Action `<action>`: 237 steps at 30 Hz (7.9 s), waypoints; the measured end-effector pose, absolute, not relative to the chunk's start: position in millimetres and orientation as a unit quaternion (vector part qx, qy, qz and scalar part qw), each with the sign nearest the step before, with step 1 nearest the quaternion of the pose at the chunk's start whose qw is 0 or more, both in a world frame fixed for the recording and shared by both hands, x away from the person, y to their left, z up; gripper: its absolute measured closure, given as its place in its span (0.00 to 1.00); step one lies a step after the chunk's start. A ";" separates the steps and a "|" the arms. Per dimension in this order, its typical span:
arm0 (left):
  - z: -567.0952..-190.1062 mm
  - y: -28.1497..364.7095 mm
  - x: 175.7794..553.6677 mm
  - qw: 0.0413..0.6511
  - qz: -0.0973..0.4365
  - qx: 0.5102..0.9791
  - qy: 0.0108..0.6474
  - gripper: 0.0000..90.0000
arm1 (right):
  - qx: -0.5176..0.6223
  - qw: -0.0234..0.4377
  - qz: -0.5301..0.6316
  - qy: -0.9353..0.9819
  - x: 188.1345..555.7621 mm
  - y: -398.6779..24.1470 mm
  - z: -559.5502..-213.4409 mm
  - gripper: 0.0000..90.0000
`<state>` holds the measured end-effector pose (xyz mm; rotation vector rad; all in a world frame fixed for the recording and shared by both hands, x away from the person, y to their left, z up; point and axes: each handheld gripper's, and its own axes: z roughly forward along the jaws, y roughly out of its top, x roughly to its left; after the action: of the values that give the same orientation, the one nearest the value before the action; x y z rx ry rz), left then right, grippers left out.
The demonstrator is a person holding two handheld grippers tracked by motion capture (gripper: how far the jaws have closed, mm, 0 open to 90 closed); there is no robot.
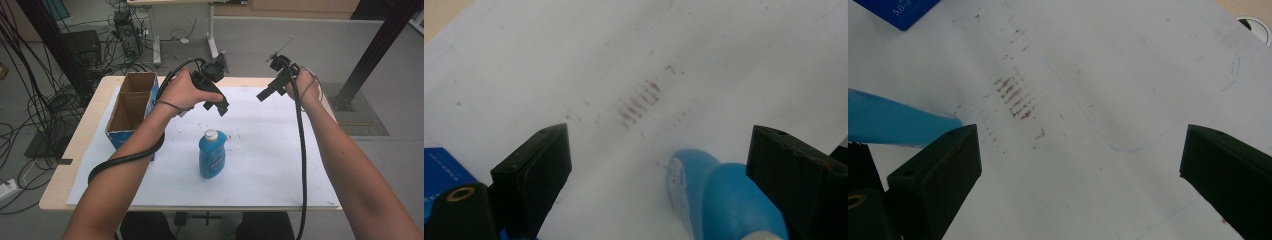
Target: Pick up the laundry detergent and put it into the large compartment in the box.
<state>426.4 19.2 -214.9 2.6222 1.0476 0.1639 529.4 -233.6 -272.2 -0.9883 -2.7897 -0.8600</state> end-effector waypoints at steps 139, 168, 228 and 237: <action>-281.2 21.6 365.0 0.127 0.015 0.928 0.350 0.11 | -0.326 0.025 -0.277 -0.904 525.0 -240.5 -274.2 0.03; -280.8 23.3 364.8 0.132 0.013 0.928 0.349 0.11 | -0.325 0.023 -0.272 -0.906 524.2 -240.3 -273.0 0.03; -281.2 17.3 358.3 0.111 0.025 0.937 0.330 0.36 | -0.325 0.020 -0.277 -0.904 520.7 -244.0 -270.1 0.03; -280.7 17.9 357.2 0.105 0.026 0.938 0.329 0.41 | -0.324 0.020 -0.278 -0.904 519.7 -243.6 -269.4 0.03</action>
<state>357.2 17.9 -280.7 2.7643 0.9690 0.0780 519.7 -243.6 -269.4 -1.0059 -2.8036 -0.8619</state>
